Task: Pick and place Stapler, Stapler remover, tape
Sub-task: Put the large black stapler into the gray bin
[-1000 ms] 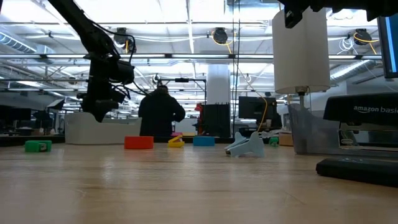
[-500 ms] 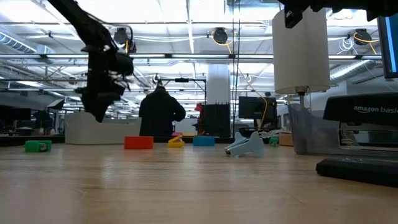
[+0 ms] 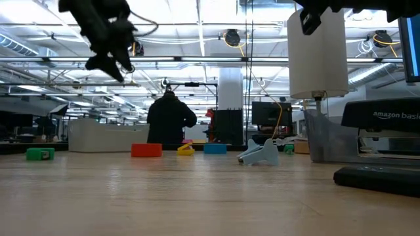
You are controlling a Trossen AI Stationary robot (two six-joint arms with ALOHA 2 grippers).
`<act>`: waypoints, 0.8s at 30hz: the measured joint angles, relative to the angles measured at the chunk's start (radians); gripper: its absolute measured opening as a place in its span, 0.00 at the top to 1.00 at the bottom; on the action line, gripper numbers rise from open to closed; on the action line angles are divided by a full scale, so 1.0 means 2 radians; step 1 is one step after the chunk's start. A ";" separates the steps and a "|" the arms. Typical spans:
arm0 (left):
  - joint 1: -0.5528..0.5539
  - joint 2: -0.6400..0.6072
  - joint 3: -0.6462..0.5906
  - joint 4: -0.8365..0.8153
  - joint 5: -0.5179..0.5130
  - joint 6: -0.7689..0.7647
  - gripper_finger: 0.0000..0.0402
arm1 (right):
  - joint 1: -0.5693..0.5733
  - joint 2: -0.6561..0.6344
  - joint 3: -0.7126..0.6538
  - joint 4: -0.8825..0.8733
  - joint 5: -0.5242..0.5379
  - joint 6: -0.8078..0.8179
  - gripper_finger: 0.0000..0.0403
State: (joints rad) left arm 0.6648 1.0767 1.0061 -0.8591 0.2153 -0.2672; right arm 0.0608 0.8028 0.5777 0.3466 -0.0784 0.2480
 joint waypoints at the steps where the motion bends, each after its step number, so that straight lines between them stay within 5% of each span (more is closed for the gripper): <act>1: -0.014 -0.009 0.000 0.001 -0.001 -0.019 0.42 | 0.000 0.000 0.000 0.000 0.000 0.012 0.79; 10: -0.172 -0.031 0.000 0.001 -0.141 -0.175 0.42 | 0.000 0.000 0.000 0.000 -0.003 0.080 0.79; 18: -0.324 -0.027 0.000 0.009 -0.233 -0.299 0.42 | 0.003 0.000 0.000 0.000 -0.120 0.076 0.79; 24: -0.417 -0.027 0.000 0.010 -0.295 -0.363 0.42 | 0.056 0.000 0.000 0.000 -0.117 0.064 0.79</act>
State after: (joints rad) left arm -0.1699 1.0224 1.0058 -0.8393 -0.3756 -0.9935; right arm 0.1724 0.8027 0.5777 0.3468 -0.3117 0.3758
